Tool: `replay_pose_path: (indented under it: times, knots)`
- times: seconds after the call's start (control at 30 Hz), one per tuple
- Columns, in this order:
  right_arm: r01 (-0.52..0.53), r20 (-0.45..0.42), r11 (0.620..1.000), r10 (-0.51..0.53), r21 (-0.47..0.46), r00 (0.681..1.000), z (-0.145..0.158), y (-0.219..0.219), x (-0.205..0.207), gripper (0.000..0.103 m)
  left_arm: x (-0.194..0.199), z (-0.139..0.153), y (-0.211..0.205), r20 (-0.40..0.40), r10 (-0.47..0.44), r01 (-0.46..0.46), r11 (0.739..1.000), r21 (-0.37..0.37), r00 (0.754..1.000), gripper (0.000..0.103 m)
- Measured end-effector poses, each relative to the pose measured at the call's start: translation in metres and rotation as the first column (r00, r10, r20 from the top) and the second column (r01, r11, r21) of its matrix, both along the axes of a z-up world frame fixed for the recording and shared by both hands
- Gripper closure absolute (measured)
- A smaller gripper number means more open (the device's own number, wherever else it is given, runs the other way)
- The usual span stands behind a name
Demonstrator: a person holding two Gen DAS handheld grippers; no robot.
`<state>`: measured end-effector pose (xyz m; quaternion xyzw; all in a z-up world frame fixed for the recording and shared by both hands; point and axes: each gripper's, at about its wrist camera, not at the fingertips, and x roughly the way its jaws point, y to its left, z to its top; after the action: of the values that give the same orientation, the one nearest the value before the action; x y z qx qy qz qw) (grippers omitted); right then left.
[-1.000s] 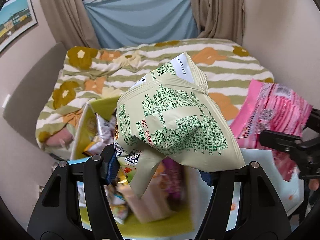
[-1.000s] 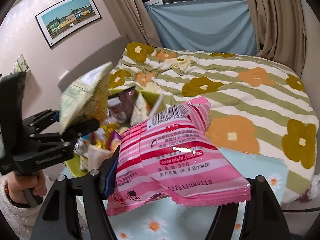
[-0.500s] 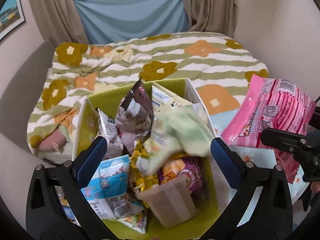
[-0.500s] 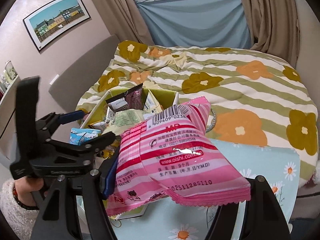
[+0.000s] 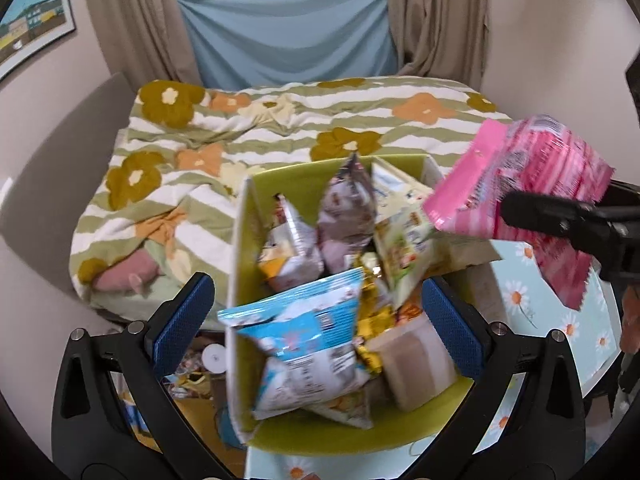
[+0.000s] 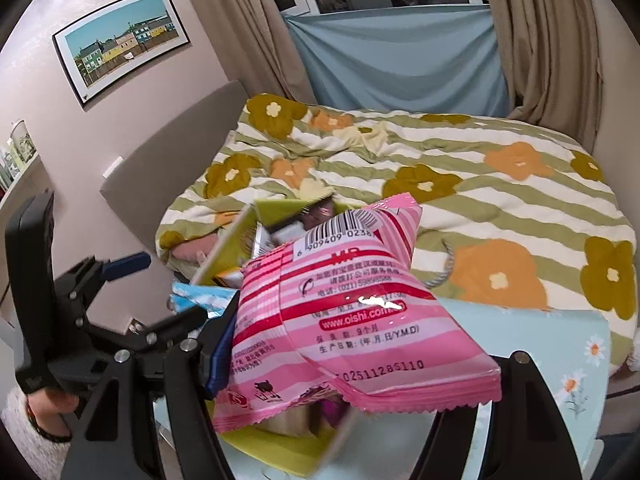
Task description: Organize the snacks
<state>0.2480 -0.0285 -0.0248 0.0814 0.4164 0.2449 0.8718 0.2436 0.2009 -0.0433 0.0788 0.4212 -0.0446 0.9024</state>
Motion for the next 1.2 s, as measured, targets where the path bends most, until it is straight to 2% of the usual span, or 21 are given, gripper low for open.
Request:
replay_pose_path:
  times: [0.23, 0.3, 0.33, 0.37, 0.67, 0.97, 1.2]
  knots:
    - [-0.032, -0.023, 0.999, 0.032, 0.005, 0.999, -0.005, 0.050, 0.027, 0.033, 0.000, -0.004, 0.025, -0.010, 0.012, -0.012, 1.000, 0.009, 1.000, 0.000]
    - [-0.037, -0.030, 0.999, 0.038, 0.016, 0.999, -0.009, 0.060, 0.032, 0.023, -0.002, -0.007, 0.032, -0.019, 0.026, -0.026, 1.000, 0.008, 0.999, 0.000]
    - [-0.030, -0.027, 0.999, 0.031, 0.015, 0.999, -0.010, 0.063, 0.033, 0.009, -0.004, -0.008, 0.035, -0.023, 0.034, -0.034, 0.999, 0.002, 0.999, 0.000]
    - [-0.016, -0.014, 1.000, 0.016, 0.011, 1.000, -0.009, 0.064, 0.030, 0.001, -0.006, -0.009, 0.036, -0.023, 0.040, -0.040, 0.999, -0.003, 0.999, 0.000]
    - [0.002, 0.037, 1.000, -0.001, -0.026, 0.999, 0.001, 0.050, 0.003, 0.001, -0.030, -0.010, 0.036, -0.007, 0.105, -0.105, 0.994, -0.017, 0.994, 0.000]
    - [0.050, 0.121, 0.998, -0.045, -0.039, 0.992, 0.043, 0.005, -0.052, 0.001, -0.076, 0.029, -0.002, 0.079, 0.110, -0.107, 0.994, -0.033, 0.991, 0.000]
    - [0.200, 0.162, 0.977, -0.186, -0.080, 0.969, 0.067, -0.048, -0.110, 0.001, -0.125, 0.060, -0.039, 0.167, 0.108, -0.099, 0.993, -0.063, 0.980, 0.000]
